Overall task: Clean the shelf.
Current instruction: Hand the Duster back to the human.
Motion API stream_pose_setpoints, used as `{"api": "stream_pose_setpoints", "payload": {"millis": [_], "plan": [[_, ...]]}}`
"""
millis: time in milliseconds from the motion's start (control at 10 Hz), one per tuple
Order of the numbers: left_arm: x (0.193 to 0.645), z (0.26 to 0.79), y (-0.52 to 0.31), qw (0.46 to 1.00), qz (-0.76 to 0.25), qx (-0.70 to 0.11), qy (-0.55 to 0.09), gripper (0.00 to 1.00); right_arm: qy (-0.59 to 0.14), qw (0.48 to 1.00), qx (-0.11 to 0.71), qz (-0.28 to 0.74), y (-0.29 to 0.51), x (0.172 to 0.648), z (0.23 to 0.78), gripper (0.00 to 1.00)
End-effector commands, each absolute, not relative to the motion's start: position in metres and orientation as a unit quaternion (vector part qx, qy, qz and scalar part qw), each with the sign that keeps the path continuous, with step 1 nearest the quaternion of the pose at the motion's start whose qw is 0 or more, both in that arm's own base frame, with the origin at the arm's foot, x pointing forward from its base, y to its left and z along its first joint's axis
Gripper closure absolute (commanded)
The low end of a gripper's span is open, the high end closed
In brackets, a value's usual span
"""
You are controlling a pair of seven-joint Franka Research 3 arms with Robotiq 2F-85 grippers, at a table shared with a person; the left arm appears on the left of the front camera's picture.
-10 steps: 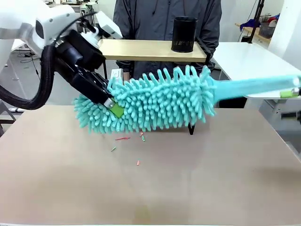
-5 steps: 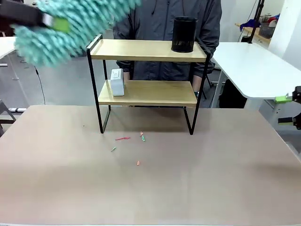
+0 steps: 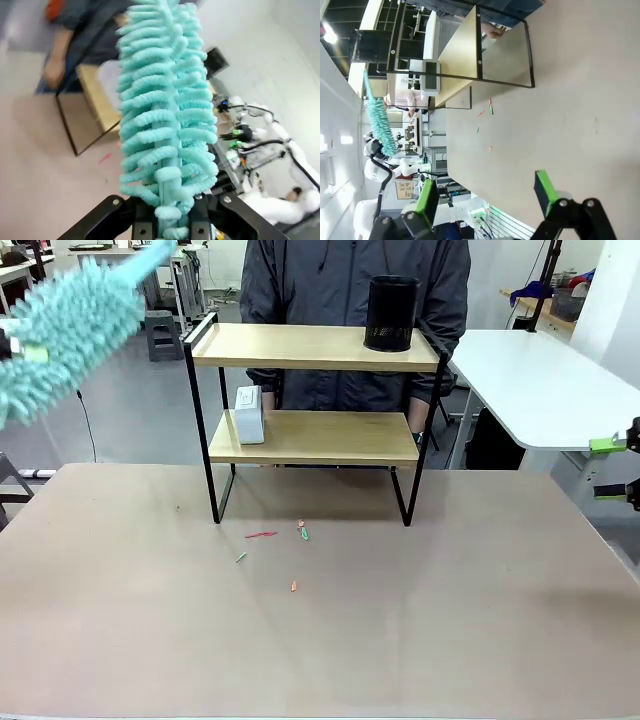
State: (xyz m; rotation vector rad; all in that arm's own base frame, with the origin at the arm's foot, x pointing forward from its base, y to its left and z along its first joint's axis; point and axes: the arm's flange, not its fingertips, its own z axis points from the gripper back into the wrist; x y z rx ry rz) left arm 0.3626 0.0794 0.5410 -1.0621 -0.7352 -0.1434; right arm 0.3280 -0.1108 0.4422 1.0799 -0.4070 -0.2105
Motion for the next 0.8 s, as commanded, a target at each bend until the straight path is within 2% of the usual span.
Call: {"api": "stream_pose_setpoints", "payload": {"millis": [0, 300, 400, 500, 700], "plan": [[0.372, 0.528, 0.074, 0.831, -0.001, -0.501, -0.243, 1.00, -0.193, 0.833, 0.510, -0.097, -0.112, 0.324, 0.440, 0.00], [0.375, 0.500, 0.082, 0.874, 0.062, -0.465, -0.128, 1.00, -0.193, 0.833, 0.510, -0.097, -0.112, 0.324, 0.440, 0.00], [0.380, 0.500, 0.083, 0.885, 0.092, -0.442, -0.117, 1.00, -0.193, 0.833, 0.510, -0.097, -0.112, 0.324, 0.440, 0.00], [0.377, 0.484, 0.078, 0.865, 0.048, -0.472, -0.164, 1.00, -0.193, 0.833, 0.510, -0.097, -0.112, 0.324, 0.440, 0.00], [0.377, 0.484, 0.078, 0.865, 0.048, -0.472, -0.164, 1.00, -0.193, 0.833, 0.510, -0.097, -0.112, 0.324, 0.440, 0.00]]}}
